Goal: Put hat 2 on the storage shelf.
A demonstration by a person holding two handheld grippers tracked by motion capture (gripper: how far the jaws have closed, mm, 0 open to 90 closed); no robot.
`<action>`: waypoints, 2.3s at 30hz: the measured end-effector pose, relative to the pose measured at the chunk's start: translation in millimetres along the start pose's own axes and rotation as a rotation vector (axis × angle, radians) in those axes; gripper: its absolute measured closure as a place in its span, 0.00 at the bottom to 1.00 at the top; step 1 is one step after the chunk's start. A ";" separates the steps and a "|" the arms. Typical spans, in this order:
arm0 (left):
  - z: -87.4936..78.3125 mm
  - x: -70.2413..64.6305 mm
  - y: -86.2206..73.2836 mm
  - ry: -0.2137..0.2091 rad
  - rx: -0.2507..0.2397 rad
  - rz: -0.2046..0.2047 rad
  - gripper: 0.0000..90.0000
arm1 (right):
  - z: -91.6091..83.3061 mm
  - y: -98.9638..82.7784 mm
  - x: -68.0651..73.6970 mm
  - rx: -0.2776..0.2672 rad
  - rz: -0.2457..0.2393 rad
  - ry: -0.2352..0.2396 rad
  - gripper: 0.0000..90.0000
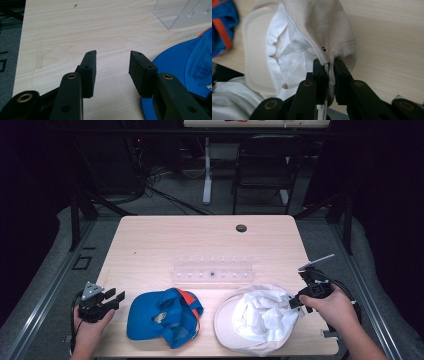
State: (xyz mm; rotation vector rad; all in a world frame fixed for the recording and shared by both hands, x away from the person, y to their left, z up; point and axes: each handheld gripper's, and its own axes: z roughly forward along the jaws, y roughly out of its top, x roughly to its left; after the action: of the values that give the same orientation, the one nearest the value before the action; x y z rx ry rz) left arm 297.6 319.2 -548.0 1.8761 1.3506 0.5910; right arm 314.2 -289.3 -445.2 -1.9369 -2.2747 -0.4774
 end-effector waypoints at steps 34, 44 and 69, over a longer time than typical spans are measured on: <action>0.3 -1.3 -0.6 0.001 -0.033 -0.006 0.64 | -78.7 17.4 37.1 -0.094 0.069 0.498 0.91; -0.2 -3.4 -0.1 -0.016 -0.035 0.004 0.63 | -92.4 19.0 18.3 -0.198 0.147 0.589 0.91; -1.7 -11.9 1.5 -0.055 -0.076 0.059 0.59 | -75.3 50.5 46.3 -0.346 0.146 1.022 0.91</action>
State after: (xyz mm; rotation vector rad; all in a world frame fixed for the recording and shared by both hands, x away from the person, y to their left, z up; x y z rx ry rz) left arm 293.3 308.2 -545.2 1.8626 1.2248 0.6076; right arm 346.8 -262.4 -352.6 -1.3976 -1.4278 -1.4845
